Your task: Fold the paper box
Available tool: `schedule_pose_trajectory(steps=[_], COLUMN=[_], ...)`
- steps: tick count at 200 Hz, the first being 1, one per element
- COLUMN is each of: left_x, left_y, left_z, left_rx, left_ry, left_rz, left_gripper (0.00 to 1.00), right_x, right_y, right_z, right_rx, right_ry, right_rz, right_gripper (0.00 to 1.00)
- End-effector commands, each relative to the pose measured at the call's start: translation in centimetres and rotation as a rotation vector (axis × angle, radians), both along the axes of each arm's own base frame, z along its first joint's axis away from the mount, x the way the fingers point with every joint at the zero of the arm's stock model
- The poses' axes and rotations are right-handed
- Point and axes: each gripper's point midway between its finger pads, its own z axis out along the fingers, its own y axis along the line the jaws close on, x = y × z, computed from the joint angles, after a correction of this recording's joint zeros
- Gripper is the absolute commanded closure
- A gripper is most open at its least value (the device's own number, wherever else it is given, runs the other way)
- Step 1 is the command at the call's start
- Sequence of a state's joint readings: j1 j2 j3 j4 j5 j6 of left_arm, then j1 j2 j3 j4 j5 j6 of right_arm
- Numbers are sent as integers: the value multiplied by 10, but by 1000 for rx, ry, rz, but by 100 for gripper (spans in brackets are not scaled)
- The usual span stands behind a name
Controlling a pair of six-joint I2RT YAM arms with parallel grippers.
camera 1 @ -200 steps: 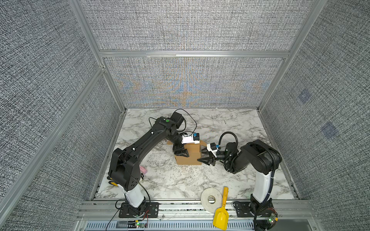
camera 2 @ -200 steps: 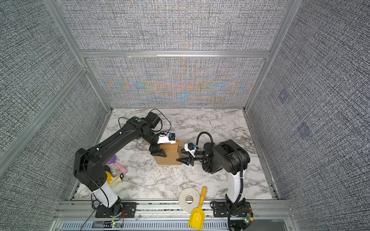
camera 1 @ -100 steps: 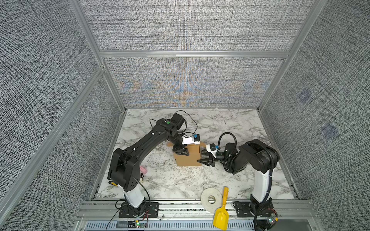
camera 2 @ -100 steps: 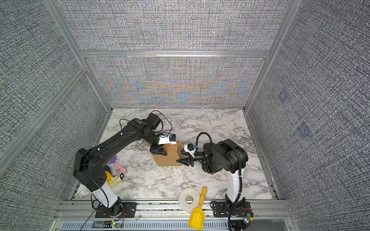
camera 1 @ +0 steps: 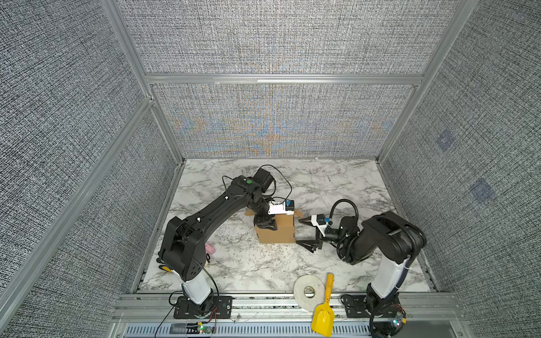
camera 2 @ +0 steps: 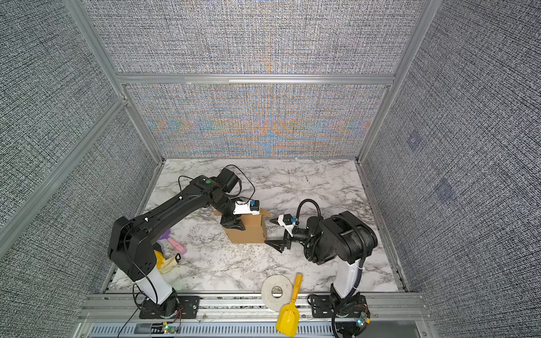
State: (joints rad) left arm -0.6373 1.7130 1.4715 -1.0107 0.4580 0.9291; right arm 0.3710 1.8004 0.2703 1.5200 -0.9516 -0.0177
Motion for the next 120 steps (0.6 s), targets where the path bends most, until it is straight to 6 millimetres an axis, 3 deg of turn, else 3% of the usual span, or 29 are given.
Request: schedule_pose_trajectory(steps=[1,22,43,64,92,100,120], left_x=[2,3,0,0,0,0,-1], left_y=[-4,-8,-11,-11,-11,-11,-9], left_z=[5,13,21,23,27,26,20], left_rx=[-4,-18,-37,-39,-44,-42,-29], left_ry=[-19,-26,-27,-28,-36,-37,-31], left_rz=[2,6,1,-1,-1,-1,-4], left_gripper=[39,34,28,24,23,23,26], right_x=[3,8,30,49,59,64,66], right_y=[-16,-37,-63,-73,-91,-103,-117], right_z=[18,40,58,70,96,95,120], right_rx=[44,138,238,236,179,127,91], right_ry=[21,153,392,612,443,440,385], right_rz=[-97,-197,-261,-233,-416,-520,-626], right_gripper=[1,1,1,1,1,1,1])
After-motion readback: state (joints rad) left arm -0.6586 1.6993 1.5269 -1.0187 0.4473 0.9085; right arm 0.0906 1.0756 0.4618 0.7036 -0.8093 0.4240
